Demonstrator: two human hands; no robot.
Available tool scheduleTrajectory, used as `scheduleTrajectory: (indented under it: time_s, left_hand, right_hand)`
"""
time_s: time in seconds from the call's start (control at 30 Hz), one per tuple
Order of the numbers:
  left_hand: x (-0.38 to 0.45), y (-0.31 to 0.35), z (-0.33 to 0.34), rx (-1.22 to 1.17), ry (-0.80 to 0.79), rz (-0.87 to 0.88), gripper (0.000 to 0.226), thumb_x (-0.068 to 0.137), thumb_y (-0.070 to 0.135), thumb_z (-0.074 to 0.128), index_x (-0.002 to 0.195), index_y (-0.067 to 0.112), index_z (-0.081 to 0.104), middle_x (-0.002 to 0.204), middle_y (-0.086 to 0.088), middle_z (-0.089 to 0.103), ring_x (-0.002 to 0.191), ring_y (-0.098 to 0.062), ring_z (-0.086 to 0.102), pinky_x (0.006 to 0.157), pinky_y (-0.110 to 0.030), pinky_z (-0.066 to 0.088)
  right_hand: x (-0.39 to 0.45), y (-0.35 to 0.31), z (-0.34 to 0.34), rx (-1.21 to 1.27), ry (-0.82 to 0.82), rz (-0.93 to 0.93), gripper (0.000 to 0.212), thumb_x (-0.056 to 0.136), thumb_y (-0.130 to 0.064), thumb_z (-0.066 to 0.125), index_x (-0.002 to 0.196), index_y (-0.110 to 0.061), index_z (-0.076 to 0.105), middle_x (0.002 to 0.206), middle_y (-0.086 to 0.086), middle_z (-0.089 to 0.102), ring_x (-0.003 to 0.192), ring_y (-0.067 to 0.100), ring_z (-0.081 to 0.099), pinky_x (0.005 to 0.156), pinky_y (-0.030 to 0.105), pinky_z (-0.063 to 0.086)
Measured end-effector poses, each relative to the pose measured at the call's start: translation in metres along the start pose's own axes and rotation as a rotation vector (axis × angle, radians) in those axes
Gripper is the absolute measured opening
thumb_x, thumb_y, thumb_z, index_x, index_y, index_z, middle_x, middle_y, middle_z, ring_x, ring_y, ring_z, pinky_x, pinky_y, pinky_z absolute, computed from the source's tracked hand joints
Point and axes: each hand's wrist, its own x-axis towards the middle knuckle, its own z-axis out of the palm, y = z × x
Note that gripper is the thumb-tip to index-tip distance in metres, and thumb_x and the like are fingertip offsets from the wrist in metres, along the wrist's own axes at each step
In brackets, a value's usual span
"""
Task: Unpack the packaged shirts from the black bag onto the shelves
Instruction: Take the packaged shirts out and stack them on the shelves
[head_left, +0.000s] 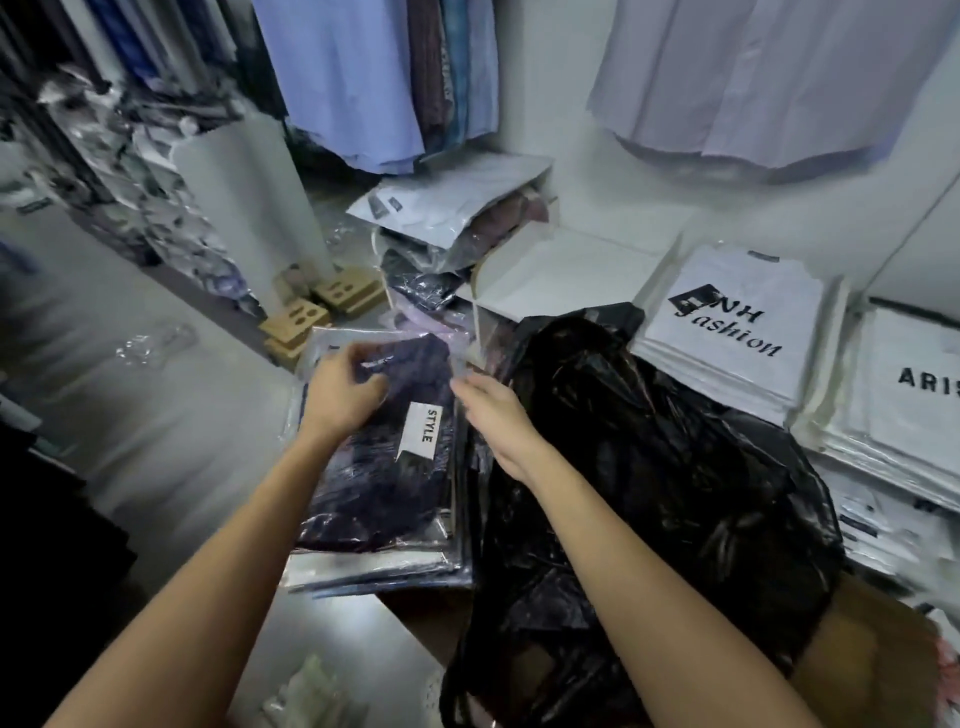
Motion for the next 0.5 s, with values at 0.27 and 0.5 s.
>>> scheduleTrajectory:
  time_s: [0.27,0.5]
  left_hand:
    - [0.010,-0.114,-0.025,-0.443,-0.354,-0.646,0.066,0.067,0.058,0.086,0.106,0.008,0.066,0.095,-0.008,0.076,0.083,-0.025,0.074,0.070,-0.030,0.056]
    - [0.021,-0.146,-0.027,-0.520,-0.455,-0.569,0.088,0.049,0.074,0.088,0.108,0.009,0.074,0.095,-0.007,0.080,0.093,-0.029,0.077,0.094,-0.044,0.058]
  right_hand:
    - [0.042,0.050,0.053,-0.053,0.097,0.300,0.067,0.072,-0.055,0.086,0.120,-0.011,0.072,0.106,0.002,0.078,0.100,0.018,0.072,0.098,0.035,0.055]
    - [0.051,0.052,0.064,-0.034,0.102,0.398,0.079,0.052,-0.053,0.095,0.119,-0.017,0.072,0.104,0.008,0.079,0.101,0.028,0.074,0.097,0.048,0.058]
